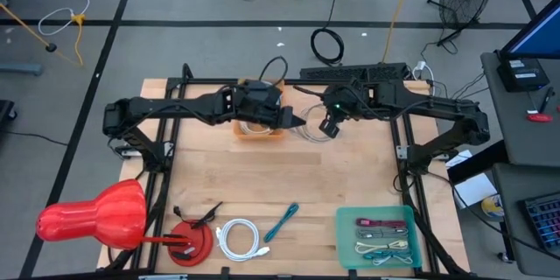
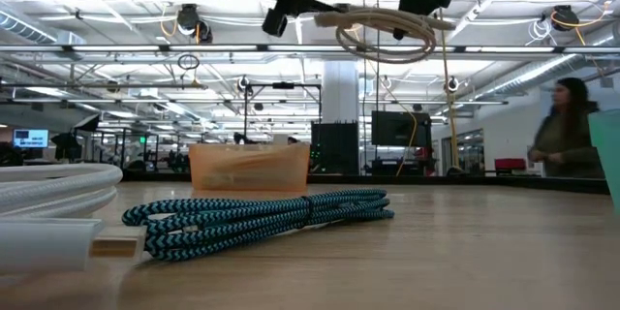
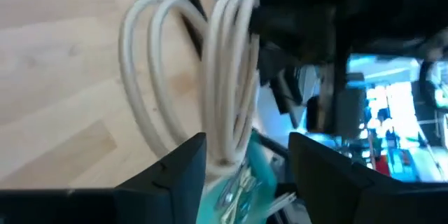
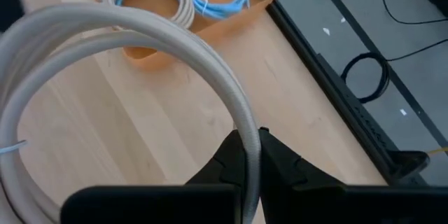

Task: Pick & Place USB Port
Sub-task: Put the brown usb cable into the orange bin

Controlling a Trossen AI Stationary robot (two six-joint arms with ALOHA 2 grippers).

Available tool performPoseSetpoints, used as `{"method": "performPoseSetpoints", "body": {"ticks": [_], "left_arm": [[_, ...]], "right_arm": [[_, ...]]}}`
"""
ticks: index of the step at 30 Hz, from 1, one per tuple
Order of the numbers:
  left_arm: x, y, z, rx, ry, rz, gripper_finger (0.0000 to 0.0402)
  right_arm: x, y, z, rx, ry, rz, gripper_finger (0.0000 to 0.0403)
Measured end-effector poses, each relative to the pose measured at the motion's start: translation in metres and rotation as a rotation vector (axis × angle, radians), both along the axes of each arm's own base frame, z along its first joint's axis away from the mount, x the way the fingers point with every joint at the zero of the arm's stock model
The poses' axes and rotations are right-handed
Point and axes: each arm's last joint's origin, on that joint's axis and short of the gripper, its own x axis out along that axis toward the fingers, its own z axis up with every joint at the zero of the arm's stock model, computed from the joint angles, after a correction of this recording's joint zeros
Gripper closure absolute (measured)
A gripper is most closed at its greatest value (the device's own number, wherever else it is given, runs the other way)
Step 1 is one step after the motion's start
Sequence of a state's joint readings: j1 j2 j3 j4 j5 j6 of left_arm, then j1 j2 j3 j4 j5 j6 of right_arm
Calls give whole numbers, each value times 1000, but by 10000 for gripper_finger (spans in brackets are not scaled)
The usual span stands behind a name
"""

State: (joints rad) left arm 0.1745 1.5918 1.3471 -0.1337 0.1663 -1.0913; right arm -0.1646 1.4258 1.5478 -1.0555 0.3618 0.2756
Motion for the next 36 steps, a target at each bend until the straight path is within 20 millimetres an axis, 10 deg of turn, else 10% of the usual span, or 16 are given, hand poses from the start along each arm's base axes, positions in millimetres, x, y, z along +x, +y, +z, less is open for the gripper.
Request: {"method": "performPoseSetpoints", "body": {"ticks": [36], "left_arm": [[-1,12,10,18,-91,11,165]], "right_arm": [[-27,5,30,-15,-165,-19,397]]}}
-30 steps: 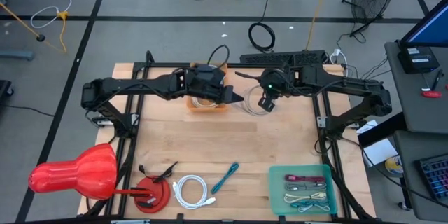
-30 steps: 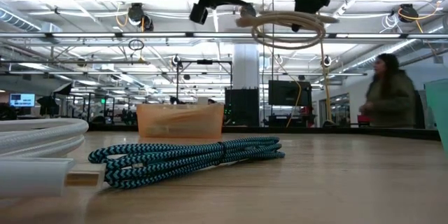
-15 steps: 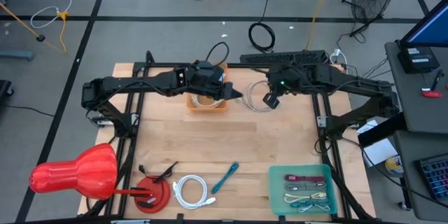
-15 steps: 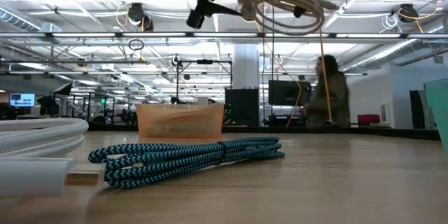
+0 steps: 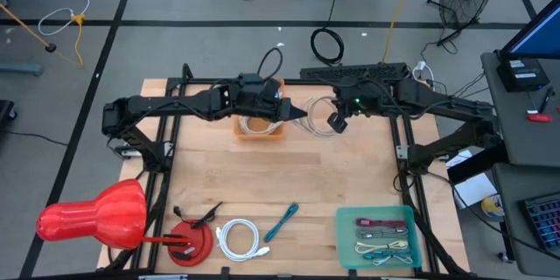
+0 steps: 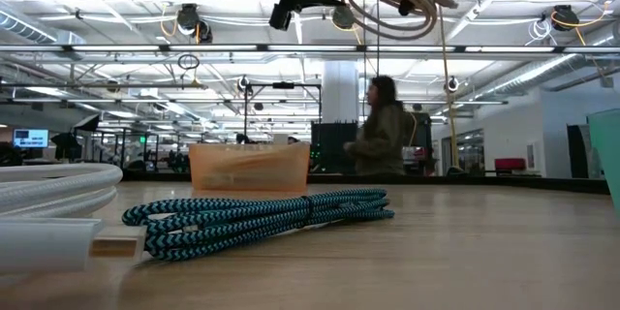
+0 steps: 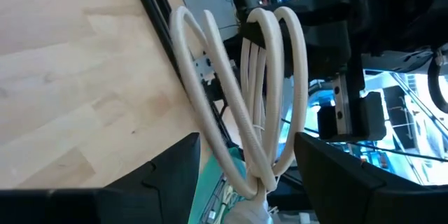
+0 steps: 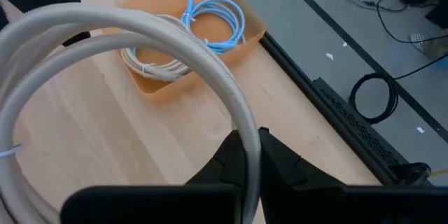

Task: Pick & Place USB Port
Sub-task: Put the brown usb cable into the orange bin

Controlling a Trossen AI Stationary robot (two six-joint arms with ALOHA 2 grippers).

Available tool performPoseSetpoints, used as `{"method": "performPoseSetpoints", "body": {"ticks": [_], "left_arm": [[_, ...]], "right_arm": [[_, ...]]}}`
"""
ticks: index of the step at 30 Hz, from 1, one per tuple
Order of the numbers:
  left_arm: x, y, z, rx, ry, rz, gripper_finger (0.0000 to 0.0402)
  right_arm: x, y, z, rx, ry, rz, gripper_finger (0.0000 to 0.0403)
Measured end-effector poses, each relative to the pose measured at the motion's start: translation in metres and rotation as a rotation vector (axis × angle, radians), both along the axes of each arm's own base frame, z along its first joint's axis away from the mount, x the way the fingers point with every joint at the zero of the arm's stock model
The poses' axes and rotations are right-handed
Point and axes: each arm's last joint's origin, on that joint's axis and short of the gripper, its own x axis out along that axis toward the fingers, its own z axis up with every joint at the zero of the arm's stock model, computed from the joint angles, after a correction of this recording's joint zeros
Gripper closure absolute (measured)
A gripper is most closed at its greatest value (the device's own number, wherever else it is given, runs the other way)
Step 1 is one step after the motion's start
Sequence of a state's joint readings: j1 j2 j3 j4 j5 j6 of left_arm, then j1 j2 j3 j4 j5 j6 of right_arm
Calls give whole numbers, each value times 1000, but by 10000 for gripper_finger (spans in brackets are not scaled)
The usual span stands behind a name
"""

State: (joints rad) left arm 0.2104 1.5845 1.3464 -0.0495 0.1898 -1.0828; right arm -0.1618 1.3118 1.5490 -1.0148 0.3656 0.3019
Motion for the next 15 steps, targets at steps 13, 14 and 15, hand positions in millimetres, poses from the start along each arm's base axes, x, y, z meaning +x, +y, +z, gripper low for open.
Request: {"method": "performPoseSetpoints", "body": {"ticks": [13,14,15], "left_arm": [[2,-7,1,12,-15,18,165],[2,-7,2,13,-24,16,165],[2,-7,3,14,-32,15,165]], "right_arm": [[12,-2,-9,6,25,-3,397],[13,-2,-9,5,21,-4,397],[14,-2,-9,4,18,-4,397]]}}
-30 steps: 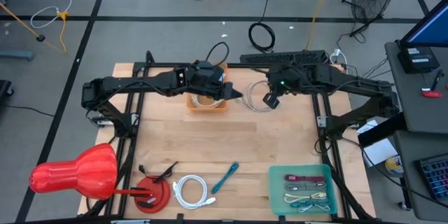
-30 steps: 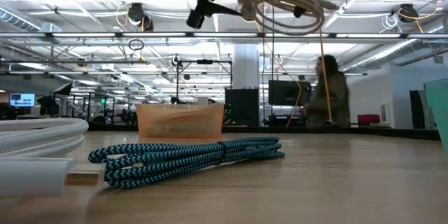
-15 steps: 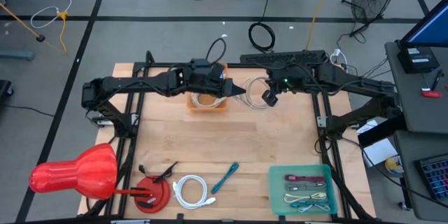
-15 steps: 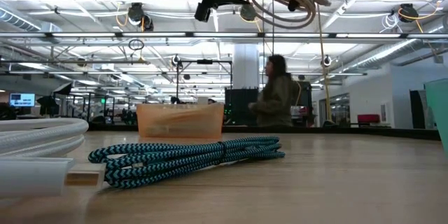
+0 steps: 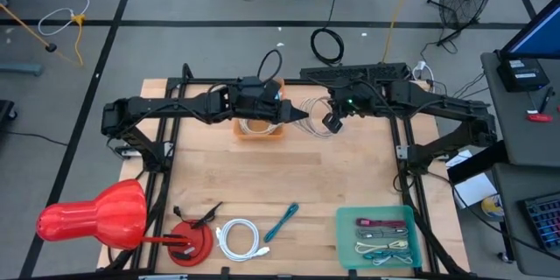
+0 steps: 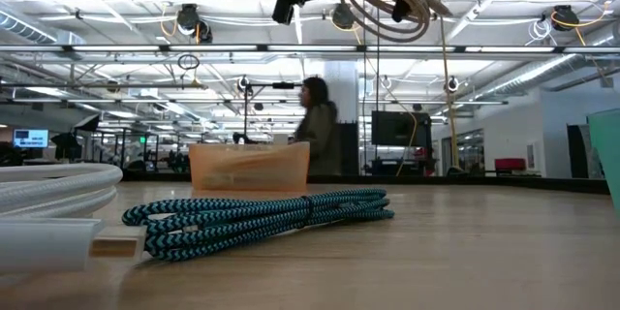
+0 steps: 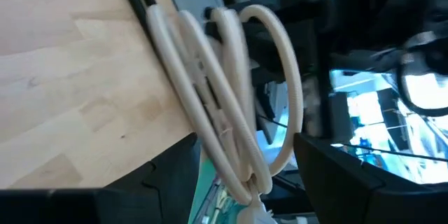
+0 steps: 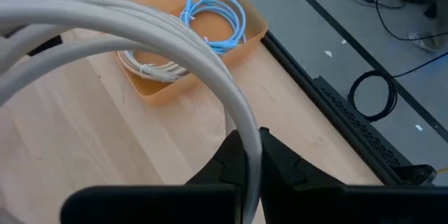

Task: Pick & Place USB Port
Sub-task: Put the brown usb cable into the orange bin

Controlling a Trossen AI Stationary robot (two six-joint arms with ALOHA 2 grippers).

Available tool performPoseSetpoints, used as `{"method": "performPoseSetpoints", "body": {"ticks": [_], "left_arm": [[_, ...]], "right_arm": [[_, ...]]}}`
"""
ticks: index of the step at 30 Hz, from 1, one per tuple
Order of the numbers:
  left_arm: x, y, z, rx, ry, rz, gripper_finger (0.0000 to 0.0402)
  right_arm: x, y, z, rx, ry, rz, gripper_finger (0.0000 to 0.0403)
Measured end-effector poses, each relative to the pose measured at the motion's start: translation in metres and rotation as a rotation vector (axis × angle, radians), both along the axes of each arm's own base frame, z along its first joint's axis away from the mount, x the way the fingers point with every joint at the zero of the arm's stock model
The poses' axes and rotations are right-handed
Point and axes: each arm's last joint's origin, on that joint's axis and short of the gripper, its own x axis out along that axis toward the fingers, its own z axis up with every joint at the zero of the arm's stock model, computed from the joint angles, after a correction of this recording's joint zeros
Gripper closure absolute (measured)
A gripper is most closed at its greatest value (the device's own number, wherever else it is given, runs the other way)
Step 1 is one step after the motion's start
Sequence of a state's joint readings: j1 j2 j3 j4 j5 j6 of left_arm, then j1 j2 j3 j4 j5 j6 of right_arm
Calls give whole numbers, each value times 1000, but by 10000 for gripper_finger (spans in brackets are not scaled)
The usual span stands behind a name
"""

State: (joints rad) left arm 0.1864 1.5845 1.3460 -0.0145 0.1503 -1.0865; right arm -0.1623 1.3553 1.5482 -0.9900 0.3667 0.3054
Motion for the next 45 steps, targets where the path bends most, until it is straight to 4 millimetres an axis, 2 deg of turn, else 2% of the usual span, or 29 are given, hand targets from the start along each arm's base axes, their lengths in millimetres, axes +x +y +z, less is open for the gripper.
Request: {"method": "performPoseSetpoints", "body": {"ticks": [15,22,37,45], "left_arm": [[1,-2,3,1,-27,-7,165],[2,-3,10,18,-103,-50,165],[1,-5,-1,21,9,11,165],[1,-7,-2,42,17,51,165]], "right_arm": [[1,-2,0,-1,-3,-5,397],[1,-2,0,-1,-9,-2,397],[0,-3,0,-6,5,2,397],[-2,-11,0,-9,11,-24,397]]}}
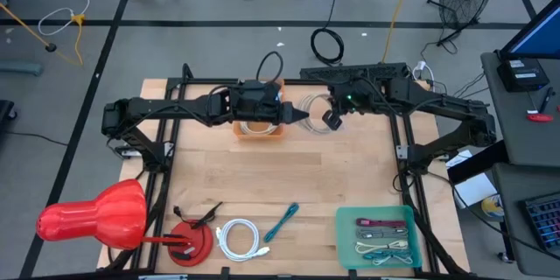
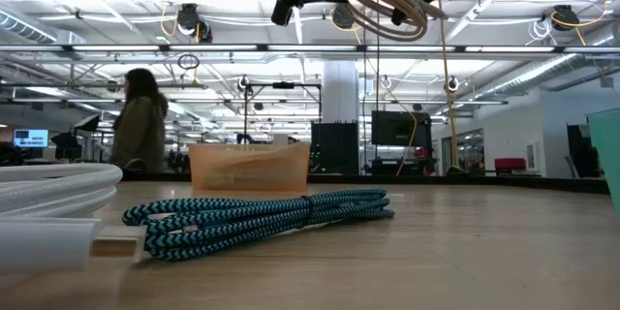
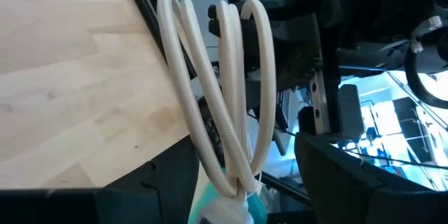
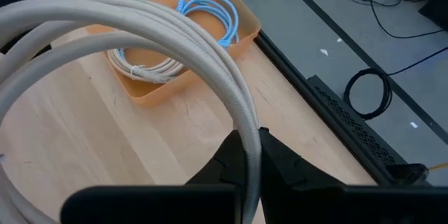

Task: Pick & Place USB Port
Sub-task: Put the brown usb cable into the orange bin

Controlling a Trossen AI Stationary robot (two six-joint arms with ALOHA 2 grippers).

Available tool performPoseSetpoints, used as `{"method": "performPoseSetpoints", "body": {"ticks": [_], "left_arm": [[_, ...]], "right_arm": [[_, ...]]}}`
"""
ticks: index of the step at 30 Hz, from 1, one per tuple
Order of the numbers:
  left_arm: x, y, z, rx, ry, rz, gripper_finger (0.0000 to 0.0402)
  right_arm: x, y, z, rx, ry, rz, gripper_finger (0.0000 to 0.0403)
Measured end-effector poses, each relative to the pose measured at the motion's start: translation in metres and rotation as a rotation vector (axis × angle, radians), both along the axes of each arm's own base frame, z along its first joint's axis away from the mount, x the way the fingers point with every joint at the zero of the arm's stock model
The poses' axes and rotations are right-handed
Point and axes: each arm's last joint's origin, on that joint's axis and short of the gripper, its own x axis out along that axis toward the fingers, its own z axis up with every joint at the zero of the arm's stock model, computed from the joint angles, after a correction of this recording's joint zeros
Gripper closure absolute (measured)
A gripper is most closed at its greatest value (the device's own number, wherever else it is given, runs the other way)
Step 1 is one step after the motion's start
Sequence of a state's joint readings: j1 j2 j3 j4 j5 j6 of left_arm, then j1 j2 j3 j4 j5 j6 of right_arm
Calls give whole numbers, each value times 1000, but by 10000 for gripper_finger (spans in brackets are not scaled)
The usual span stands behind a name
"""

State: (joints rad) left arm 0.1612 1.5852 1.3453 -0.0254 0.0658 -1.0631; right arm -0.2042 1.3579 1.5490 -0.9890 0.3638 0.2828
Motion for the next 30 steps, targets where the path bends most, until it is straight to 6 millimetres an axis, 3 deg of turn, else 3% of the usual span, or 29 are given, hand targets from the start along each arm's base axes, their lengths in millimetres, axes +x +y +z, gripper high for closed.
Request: {"method": "performPoseSetpoints", "body": {"ticks": [14,23,30], "left_arm": [[0,0,-2,22,25,60,165],[-3,-2,-9,53,111,114,166],[-1,-2,-11,100,124,131,220]], "right_arm": [[23,-9,-22,10,89,-5,397],[27,-9,-22,-3,69,13,397],[27,-9,-21,-4,61,12,397]]}}
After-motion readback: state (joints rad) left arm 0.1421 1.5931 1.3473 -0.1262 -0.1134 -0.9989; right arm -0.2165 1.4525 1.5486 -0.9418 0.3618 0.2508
